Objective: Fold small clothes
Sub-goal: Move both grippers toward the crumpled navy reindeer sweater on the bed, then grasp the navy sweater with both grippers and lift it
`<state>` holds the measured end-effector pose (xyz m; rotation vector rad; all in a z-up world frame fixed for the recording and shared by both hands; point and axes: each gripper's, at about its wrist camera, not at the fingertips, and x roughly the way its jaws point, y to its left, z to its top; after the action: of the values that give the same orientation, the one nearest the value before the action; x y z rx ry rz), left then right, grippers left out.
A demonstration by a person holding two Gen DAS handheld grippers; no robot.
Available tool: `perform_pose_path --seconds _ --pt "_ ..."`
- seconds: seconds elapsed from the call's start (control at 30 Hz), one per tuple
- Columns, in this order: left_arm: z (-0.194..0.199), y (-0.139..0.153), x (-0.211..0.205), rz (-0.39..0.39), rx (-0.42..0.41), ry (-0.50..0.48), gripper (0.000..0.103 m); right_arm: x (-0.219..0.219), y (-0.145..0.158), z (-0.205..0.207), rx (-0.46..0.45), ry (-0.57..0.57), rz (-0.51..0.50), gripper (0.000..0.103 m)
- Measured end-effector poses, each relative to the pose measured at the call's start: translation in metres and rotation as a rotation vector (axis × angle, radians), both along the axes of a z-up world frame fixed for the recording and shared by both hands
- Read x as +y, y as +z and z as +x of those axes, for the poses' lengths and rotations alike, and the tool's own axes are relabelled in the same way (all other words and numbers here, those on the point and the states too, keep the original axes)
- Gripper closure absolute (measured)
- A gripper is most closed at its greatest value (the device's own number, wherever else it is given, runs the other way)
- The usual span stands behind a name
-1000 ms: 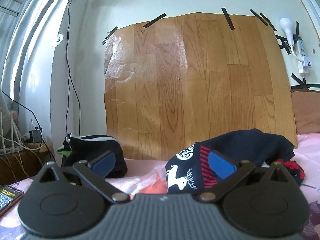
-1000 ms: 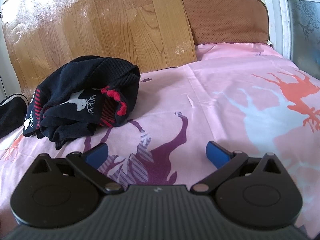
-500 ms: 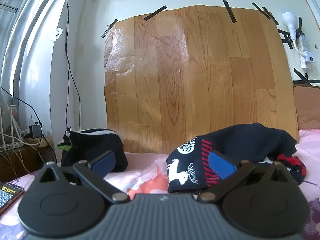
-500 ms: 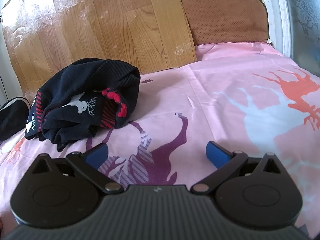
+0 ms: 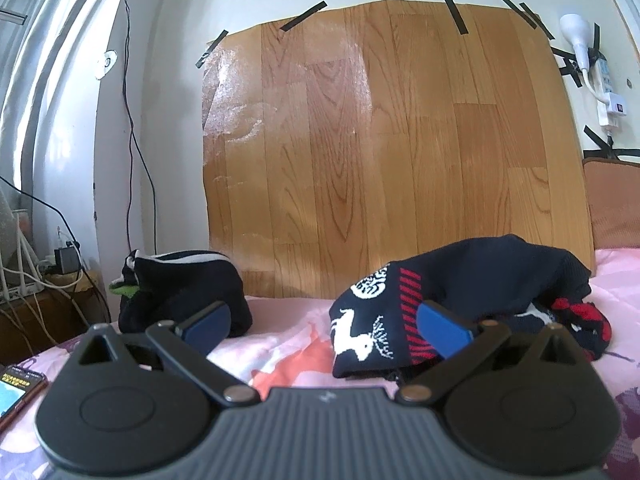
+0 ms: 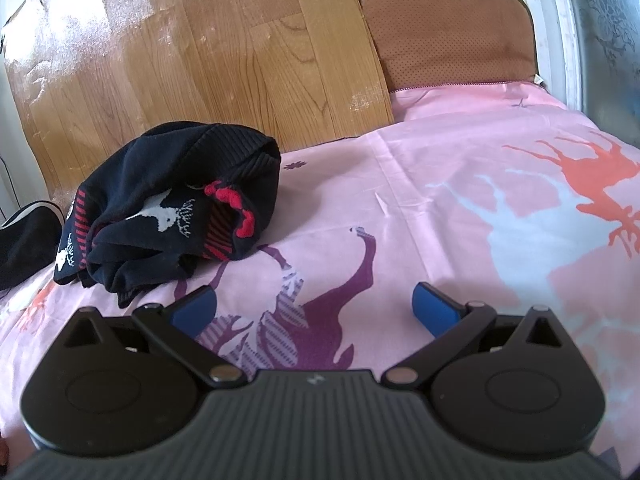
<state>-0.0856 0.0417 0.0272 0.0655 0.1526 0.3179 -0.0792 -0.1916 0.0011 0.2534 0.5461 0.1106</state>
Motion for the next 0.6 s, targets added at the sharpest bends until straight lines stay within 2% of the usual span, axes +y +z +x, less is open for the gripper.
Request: perform_pose_path --seconds 0.1,0.17,0.23,0.3,0.4,0.53,0.6 --pt "0.0 0.0 0.002 -0.013 0.007 -0.003 0.0 0.001 0.0 0.0 -0.002 -0.003 -0.004 0.0" --pt "0.001 0.001 0.004 -0.027 0.015 -0.006 0.0 -0.001 0.001 -0.002 -0.015 -0.01 -0.001 0.01" --pt "0.001 0.001 0.007 -0.041 0.021 -0.008 0.0 -0.001 0.004 -0.002 -0.026 0.021 -0.001 0.05" --pt "0.002 0.001 0.009 -0.056 0.026 -0.01 0.0 0.003 0.009 0.001 -0.028 0.075 0.009 0.061" --pt "0.002 0.001 0.013 -0.081 0.03 -0.007 0.0 0.018 0.022 0.002 -0.088 0.164 -0.003 0.061" --pt "0.003 0.001 0.018 -0.108 0.031 -0.005 0.0 0.06 0.04 0.017 -0.153 0.307 -0.137 0.06" --pt "0.002 0.001 0.017 -0.106 0.028 -0.009 0.0 0.069 0.046 0.037 -0.133 0.333 -0.113 0.059"
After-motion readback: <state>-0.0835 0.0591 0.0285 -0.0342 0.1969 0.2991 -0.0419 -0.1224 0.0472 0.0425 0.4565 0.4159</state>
